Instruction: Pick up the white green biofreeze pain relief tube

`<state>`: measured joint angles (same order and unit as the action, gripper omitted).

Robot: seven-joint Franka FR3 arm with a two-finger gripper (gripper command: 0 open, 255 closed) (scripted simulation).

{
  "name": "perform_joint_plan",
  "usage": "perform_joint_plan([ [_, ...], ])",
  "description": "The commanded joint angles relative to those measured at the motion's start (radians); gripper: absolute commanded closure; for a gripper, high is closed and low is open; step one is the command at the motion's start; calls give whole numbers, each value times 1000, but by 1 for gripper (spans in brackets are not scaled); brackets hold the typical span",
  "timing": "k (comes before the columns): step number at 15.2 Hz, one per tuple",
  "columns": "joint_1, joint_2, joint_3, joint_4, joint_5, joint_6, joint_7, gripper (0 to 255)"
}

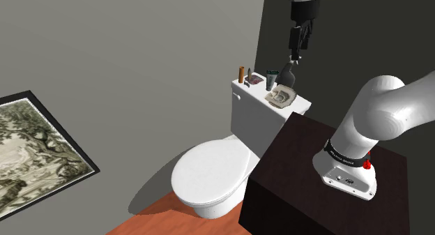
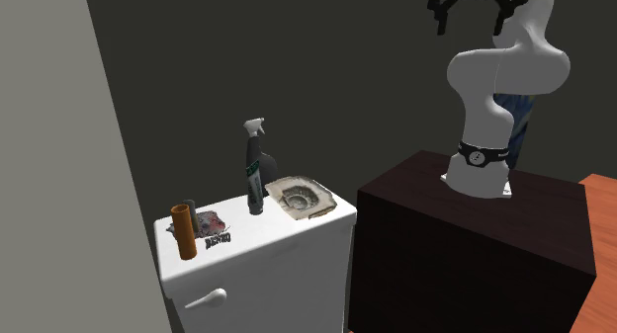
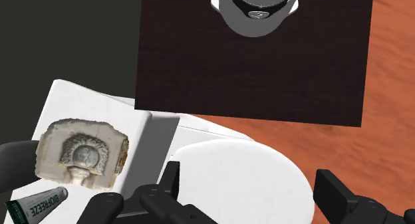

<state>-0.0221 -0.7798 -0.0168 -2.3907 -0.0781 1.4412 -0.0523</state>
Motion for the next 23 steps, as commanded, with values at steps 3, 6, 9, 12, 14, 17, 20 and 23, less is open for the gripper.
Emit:
perform_joint_plan([
  [3, -14, 20, -40, -21, -30, 49, -40, 0],
  [6, -34, 62, -102, -44, -71, 124, -99, 0],
  [9, -53, 118, -163, -54, -107, 202, -157, 0],
  [12, -70, 186, -224, -52, -136, 281, -214, 0],
  [14, -79, 239, -264, -44, -149, 333, -253, 0],
  [17, -88, 327, -323, -21, -159, 411, -314, 0],
  [20, -93, 425, -381, 14, -153, 485, -379, 0],
  [23, -96, 533, -436, 60, -128, 554, -451, 0],
])
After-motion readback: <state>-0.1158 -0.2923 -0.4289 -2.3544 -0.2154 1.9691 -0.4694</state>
